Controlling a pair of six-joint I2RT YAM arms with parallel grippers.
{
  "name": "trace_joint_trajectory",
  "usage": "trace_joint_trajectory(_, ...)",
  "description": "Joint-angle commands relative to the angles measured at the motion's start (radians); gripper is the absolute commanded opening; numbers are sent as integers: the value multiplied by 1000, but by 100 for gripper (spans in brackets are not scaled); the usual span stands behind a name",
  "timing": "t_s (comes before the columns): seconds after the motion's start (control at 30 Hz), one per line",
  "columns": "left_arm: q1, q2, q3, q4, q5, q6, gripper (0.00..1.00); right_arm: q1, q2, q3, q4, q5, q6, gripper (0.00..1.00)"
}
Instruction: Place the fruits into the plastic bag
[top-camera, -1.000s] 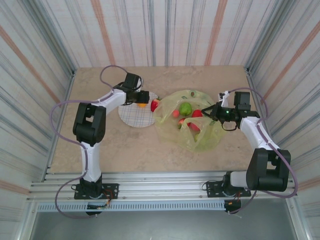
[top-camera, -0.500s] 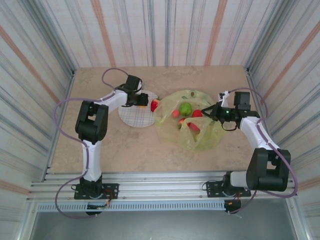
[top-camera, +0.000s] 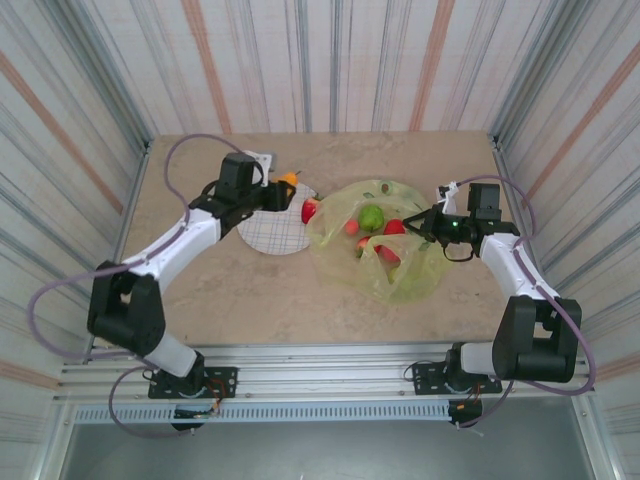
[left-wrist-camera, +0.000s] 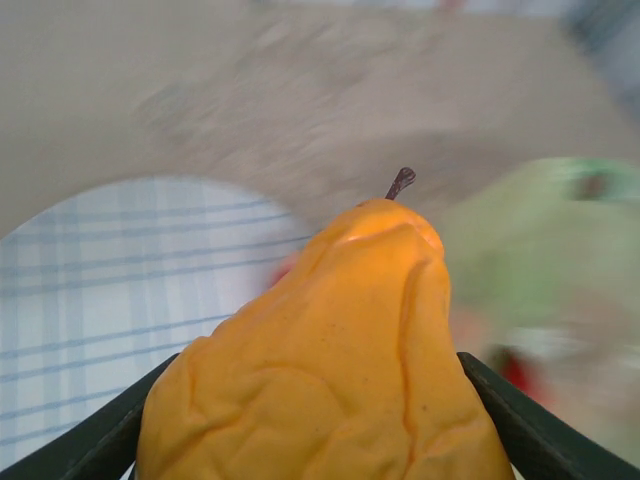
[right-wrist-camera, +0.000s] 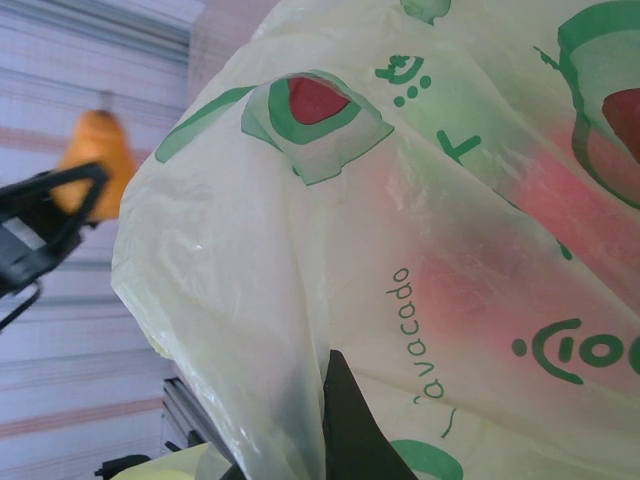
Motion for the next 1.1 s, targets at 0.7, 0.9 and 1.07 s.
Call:
trace_joint_trajectory(0.7,-385,285,186,-124,24,281,56,-4,0,-17,-7,6,-26,0)
trace_joint_trajectory(0.9,-430,389,261,-156,-41,336,60,12,-7,-13,19,-4,7,0)
trace_joint_trajectory(1.07,-465,468,321,-136,-33,313,62,19,-4,-11,22,1,9,0)
